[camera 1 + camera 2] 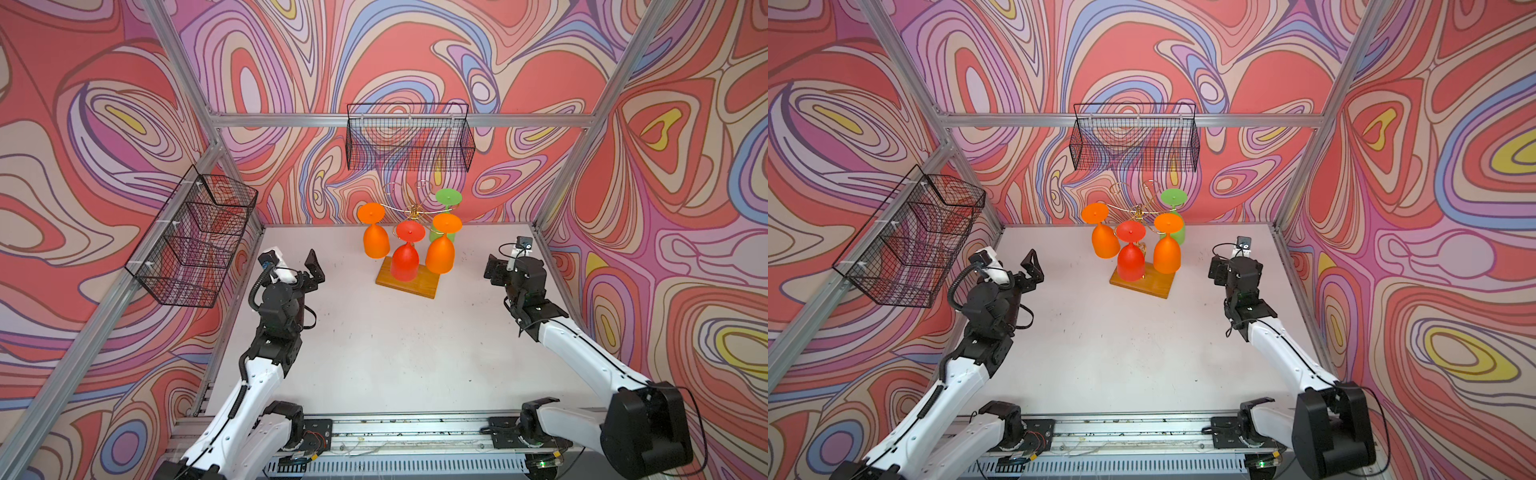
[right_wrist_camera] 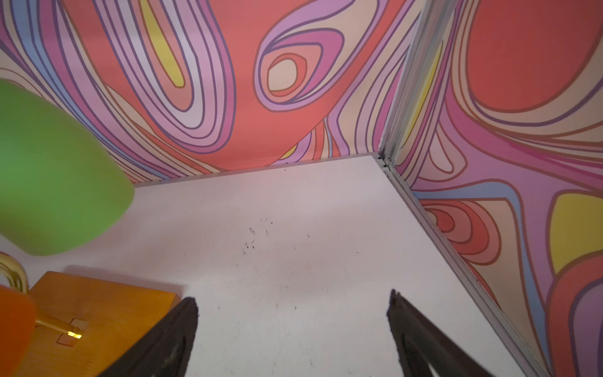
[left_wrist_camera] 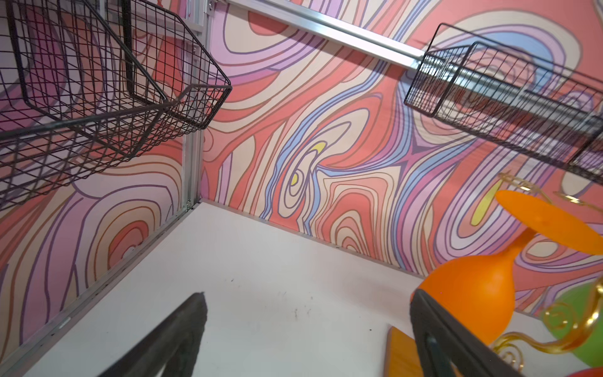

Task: Take the wine glass off the wine glass rack
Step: Pick up the wine glass from the wine glass rack.

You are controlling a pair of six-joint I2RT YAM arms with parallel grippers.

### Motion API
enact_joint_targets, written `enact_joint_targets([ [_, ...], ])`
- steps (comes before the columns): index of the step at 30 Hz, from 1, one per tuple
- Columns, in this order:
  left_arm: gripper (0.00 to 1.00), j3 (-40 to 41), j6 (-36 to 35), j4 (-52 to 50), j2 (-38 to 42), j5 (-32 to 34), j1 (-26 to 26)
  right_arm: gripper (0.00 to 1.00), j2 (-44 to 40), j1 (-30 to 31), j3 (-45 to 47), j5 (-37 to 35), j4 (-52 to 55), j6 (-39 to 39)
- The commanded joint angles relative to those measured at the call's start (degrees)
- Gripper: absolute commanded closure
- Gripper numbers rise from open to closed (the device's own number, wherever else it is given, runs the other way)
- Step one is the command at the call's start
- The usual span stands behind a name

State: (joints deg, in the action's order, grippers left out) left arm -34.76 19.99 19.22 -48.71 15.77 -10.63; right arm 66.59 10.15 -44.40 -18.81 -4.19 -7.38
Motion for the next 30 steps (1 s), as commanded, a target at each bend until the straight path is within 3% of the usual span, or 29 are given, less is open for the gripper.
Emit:
enact_joint_targets([
  [1,0.04,-1.8,5.3,-8.8,1.3,-3.1,-0.4,0.06,-4.3,0.0,-4.5,-1.1,8.9,-3.8],
  [7,0.05,-3.6,6.1,-11.4,2.7,-8.1,-0.6,0.06,-7.0,0.0,-14.4,8.3,19.6,-10.7],
  [18,0.05,-3.3,4.7,-10.1,2.2,-11.5,-1.4,0.09,-5.1,0.0,-27.0,25.5,24.6,-23.5],
  [23,0.05,-3.6,4.4,-10.2,2.1,-11.7,-1.4,0.16,-2.4,-0.5,-29.6,33.6,23.1,-31.3],
  [28,0.05,-3.5,4.3,-10.3,2.2,-11.9,-1.4,0.19,0.1,-6.0,-28.1,47.5,16.6,-43.1],
  [30,0.05,-3.4,4.3,-10.2,2.2,-12.0,-1.4,0.21,0.0,-7.8,-26.2,49.7,13.7,-45.9],
])
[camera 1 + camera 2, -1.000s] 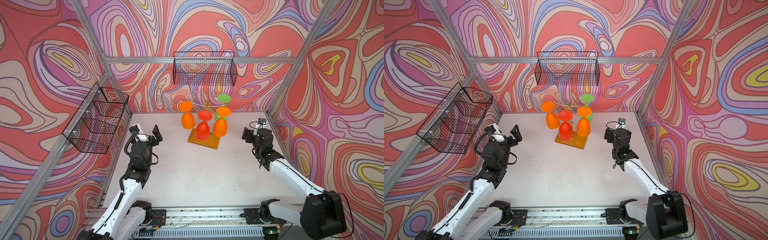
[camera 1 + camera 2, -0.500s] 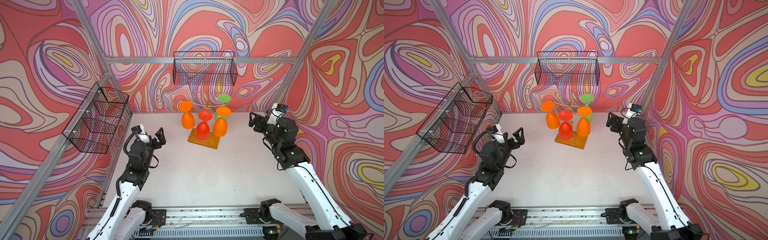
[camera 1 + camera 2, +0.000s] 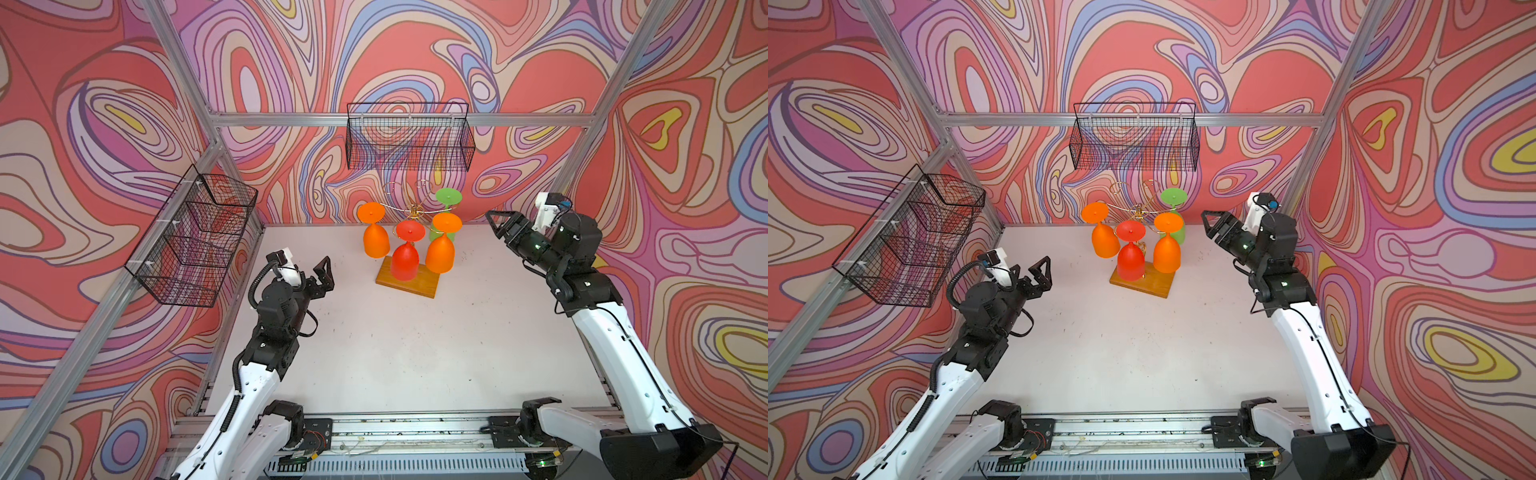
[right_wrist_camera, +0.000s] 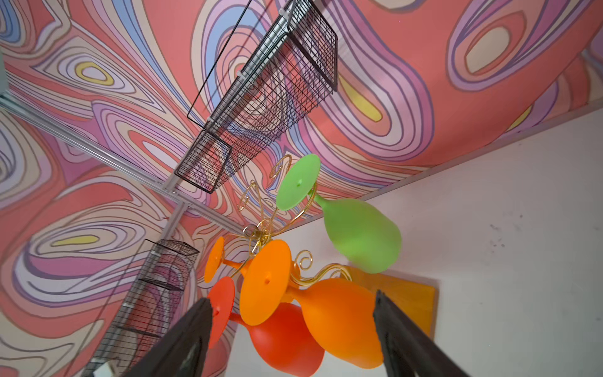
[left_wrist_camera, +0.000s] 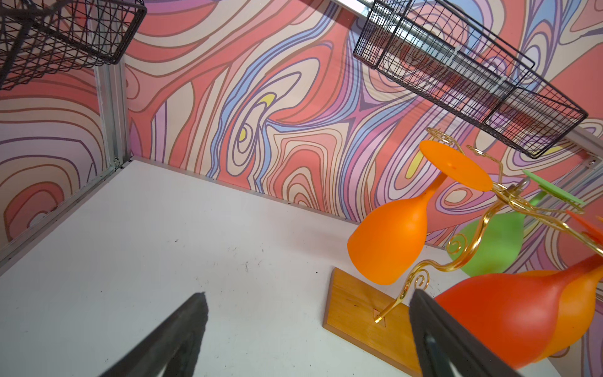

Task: Take the wine glass off the wine glass rack
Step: Pick up the wine glass from the wine glass rack.

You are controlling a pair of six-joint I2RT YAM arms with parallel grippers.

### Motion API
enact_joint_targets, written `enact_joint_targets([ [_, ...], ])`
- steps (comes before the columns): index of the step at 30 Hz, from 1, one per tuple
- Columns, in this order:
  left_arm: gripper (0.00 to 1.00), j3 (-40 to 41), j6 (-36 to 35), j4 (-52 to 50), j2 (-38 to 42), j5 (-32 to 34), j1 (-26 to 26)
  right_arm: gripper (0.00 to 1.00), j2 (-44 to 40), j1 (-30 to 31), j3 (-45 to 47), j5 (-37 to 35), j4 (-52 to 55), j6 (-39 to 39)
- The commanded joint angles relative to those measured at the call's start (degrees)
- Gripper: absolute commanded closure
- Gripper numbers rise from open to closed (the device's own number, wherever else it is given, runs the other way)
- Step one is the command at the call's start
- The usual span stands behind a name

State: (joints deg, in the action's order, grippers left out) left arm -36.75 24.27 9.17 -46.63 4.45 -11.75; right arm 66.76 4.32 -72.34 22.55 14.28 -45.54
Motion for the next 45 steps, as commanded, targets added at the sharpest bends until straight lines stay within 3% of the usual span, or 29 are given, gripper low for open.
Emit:
enact_joint_targets([
  [1,0.05,-1.4,0.0,-0.1,0.1,-0.7,-0.3,0.22,-0.2,-2.6,2.5,8.8,-5.6,-8.3],
  [10,0.05,-1.4,-0.4,-0.1,-0.3,-1.2,-0.4,0.29,3.3,-3.2,7.8,16.8,-20.4,-19.8],
  [16,0.05,-1.4,-0.6,0.1,-0.5,-1.2,-0.4,0.39,4.2,-3.2,8.6,18.2,-23.3,-22.1],
  [21,0.04,-1.5,-0.6,0.1,-0.9,-1.4,-0.4,0.39,5.6,-3.0,9.1,20.7,-26.1,-24.6],
  [32,0.04,-1.5,-1.1,-0.1,-0.6,-0.8,-0.4,0.42,8.5,0.1,9.1,21.2,-25.8,-23.2],
  [45,0.04,-1.2,-1.2,0.0,-0.5,-0.6,-0.4,0.6,10.8,1.9,7.8,20.9,-26.8,-23.3],
])
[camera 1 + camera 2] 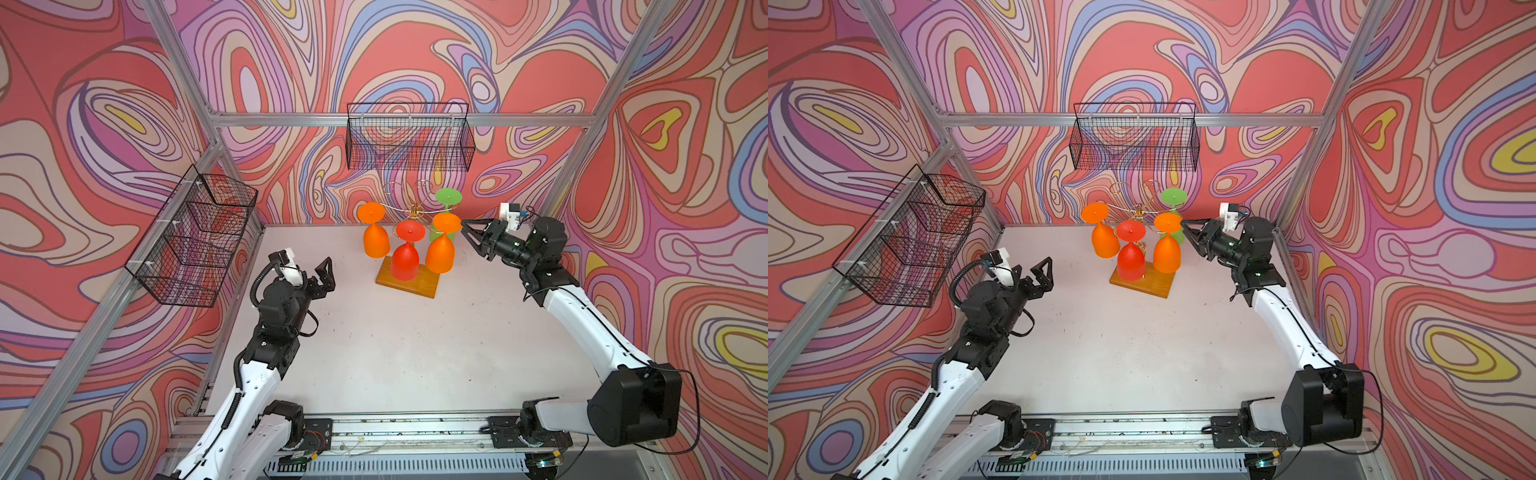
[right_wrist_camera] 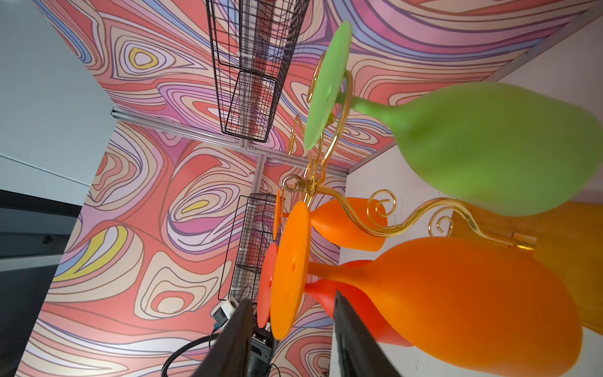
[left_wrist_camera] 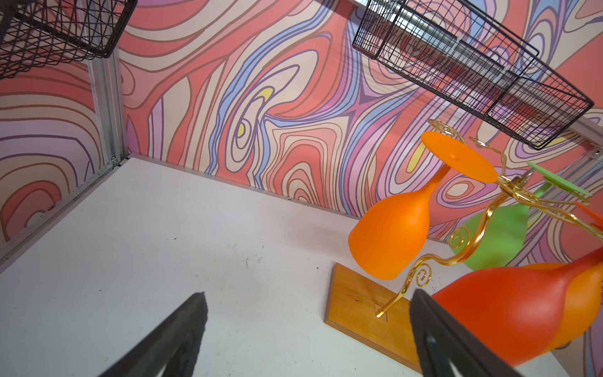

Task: Take the wine glass off the wine glass rack
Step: Pick up the wine glass from the wine glass rack.

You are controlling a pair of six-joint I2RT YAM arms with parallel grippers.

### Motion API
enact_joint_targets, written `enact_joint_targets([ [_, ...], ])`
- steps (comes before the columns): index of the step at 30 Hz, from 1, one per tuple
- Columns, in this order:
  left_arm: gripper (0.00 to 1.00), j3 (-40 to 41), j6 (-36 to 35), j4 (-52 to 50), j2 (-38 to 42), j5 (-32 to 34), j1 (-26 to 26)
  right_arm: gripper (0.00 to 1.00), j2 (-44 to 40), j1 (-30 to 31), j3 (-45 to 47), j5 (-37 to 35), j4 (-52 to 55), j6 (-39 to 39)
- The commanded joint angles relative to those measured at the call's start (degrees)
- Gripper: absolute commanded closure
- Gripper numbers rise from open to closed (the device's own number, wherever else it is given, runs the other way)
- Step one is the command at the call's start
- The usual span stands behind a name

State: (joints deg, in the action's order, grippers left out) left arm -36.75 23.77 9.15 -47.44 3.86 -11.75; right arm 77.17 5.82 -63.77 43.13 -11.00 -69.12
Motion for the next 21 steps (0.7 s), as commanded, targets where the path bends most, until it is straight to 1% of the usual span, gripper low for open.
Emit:
enact_joint_targets([
  [1,0.04,-1.2,-0.7,0.1,0.3,-0.1,-0.4,0.6,0.6,0.5,-0.7,0.3,-1.8,0.1],
  [11,0.04,-1.0,-0.8,-0.1,0.4,0.2,-0.4,0.6,2.6,1.3,-1.8,0.2,-4.4,-0.8],
  [21,0.04,-0.8,-1.0,-0.1,0.8,0.6,-0.4,0.65,3.5,1.5,-2.5,0.1,-5.8,-1.4],
])
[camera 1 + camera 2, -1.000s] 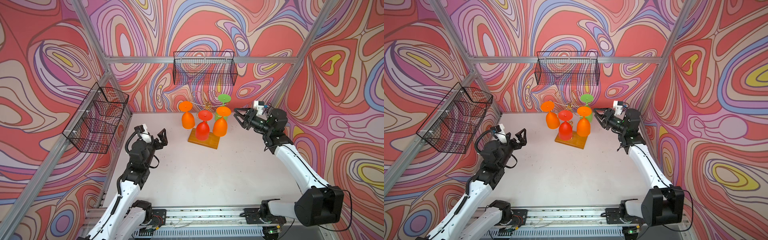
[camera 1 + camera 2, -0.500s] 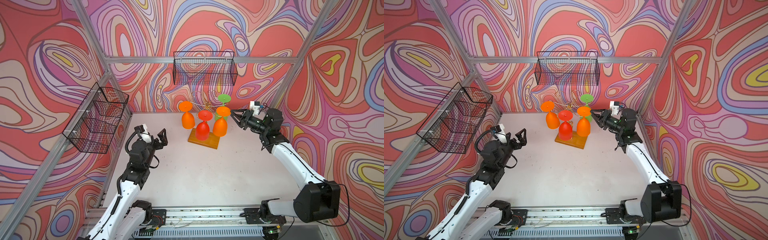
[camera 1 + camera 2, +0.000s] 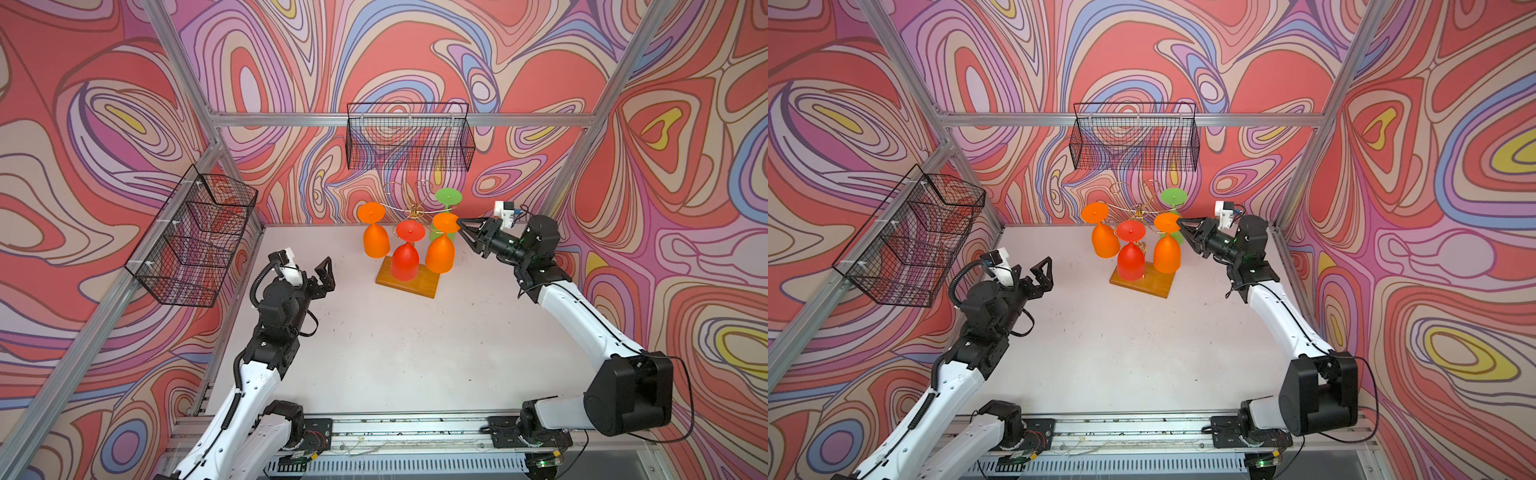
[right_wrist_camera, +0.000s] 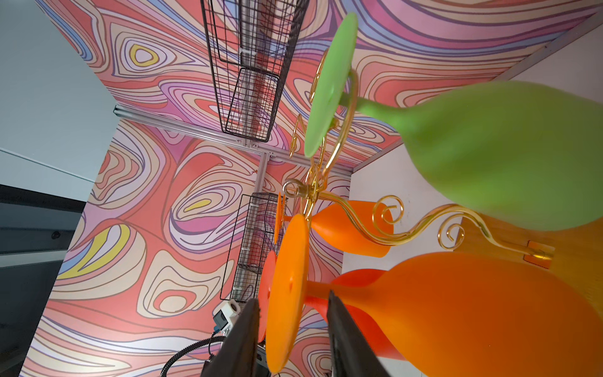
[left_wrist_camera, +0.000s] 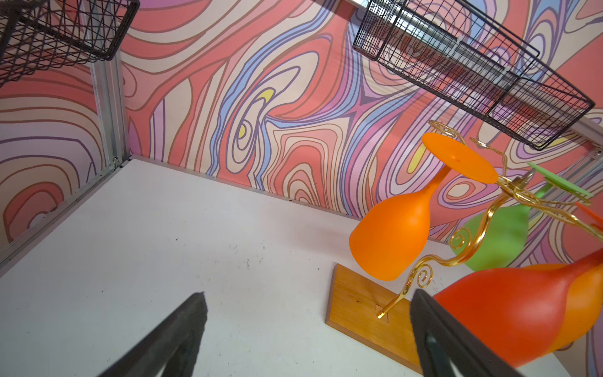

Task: Take the wine glass off the wine glass rack
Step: Pick up the wine glass from the wine glass rack.

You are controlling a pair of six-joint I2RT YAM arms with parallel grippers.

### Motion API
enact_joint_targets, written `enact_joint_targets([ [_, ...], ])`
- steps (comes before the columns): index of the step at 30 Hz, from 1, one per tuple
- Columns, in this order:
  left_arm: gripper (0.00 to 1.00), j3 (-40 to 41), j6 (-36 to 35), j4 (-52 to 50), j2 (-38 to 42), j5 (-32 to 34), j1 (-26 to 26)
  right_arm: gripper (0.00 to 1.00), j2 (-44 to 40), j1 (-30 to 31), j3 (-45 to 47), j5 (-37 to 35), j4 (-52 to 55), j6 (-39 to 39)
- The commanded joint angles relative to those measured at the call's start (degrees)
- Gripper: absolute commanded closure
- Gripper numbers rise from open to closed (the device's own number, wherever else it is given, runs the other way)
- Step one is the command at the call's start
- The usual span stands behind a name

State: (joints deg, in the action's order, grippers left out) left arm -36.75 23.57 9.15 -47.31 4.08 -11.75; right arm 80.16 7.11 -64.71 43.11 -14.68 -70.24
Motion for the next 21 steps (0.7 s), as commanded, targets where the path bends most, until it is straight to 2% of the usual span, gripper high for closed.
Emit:
enact_joint_targets([
  [1,0.04,-0.7,-0.8,-0.1,0.6,0.3,-0.4,0.66,0.5,0.2,-1.7,0.0,-2.3,-0.3],
  [21,0.03,-0.6,-1.2,-0.2,0.7,1.5,-0.4,0.84,1.7,0.3,-1.8,1.4,-3.0,-0.7],
])
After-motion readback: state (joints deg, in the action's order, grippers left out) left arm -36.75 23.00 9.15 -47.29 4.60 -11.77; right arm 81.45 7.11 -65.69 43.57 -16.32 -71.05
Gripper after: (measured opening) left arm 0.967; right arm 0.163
